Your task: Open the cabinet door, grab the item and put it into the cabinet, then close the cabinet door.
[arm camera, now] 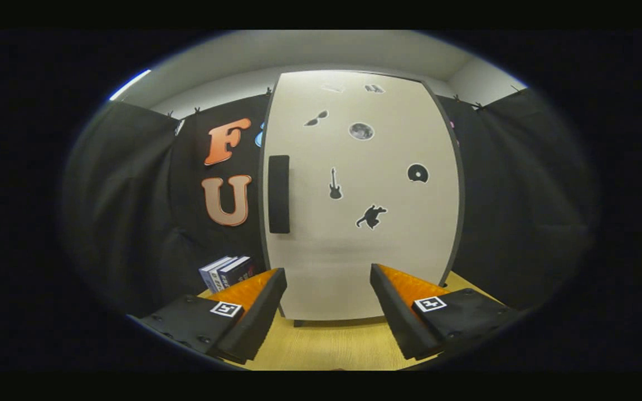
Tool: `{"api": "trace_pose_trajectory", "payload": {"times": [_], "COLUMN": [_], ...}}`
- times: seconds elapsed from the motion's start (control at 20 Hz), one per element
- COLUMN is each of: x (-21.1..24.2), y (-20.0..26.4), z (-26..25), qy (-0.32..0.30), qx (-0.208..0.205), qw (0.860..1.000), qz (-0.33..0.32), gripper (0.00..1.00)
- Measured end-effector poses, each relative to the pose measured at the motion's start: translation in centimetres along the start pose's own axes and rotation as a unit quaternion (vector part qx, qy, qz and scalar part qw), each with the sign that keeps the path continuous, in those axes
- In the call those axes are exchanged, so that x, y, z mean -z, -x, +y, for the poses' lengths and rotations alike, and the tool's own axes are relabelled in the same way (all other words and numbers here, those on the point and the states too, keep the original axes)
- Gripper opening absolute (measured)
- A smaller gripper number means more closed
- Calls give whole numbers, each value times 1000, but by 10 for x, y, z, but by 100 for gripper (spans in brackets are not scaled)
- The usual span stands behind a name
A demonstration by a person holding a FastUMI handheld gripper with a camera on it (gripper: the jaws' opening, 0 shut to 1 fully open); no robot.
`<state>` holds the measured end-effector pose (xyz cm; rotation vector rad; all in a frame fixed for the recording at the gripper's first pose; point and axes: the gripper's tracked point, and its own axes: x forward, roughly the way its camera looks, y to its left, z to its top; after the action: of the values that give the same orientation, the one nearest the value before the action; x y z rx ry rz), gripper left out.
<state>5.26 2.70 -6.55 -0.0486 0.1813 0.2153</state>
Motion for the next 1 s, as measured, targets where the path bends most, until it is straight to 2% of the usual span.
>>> {"api": "trace_pose_trajectory", "payload": {"times": [0.5,1.0], "x": [-35,-37], "y": [87,133], "z": [-27,-50], "qy": [9,-6], "qx": [22,38], "qw": [999,998], "qz": [-43,-54], "gripper": [97,97]}}
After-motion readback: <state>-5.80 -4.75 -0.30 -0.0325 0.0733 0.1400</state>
